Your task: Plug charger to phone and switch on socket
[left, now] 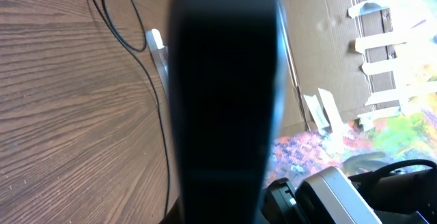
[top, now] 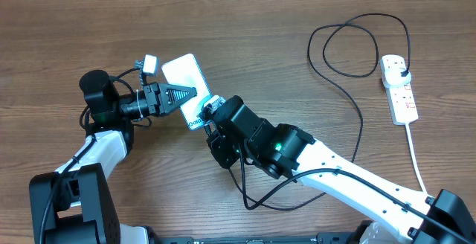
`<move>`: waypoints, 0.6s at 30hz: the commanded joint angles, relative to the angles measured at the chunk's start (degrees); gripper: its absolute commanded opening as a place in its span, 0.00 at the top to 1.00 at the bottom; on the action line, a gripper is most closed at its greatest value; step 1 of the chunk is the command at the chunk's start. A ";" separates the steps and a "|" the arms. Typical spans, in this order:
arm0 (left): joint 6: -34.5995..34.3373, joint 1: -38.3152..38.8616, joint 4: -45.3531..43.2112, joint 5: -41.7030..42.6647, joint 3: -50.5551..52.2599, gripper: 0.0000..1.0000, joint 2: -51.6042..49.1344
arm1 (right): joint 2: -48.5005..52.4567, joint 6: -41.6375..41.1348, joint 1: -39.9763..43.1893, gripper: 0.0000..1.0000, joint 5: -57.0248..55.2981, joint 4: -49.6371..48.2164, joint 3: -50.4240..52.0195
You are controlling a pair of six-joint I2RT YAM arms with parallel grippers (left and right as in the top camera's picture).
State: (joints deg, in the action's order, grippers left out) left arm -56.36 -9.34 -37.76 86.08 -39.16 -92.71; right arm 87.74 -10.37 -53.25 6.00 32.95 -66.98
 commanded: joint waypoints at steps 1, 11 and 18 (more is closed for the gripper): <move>2.78 3.48 0.22 4.48 0.87 0.96 0.13 | -0.61 3.45 0.42 0.96 -1.07 -3.17 -7.02; 4.42 3.48 0.22 4.48 0.87 0.96 0.13 | -0.61 4.39 2.34 0.96 1.81 0.85 -11.26; 5.40 3.48 0.22 4.48 0.87 0.96 0.13 | -0.68 4.22 2.34 0.91 1.77 0.39 -12.61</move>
State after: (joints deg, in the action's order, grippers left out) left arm -55.48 -8.97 -37.76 85.27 -39.55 -92.71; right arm 88.62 -7.20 -51.72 8.14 38.54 -71.40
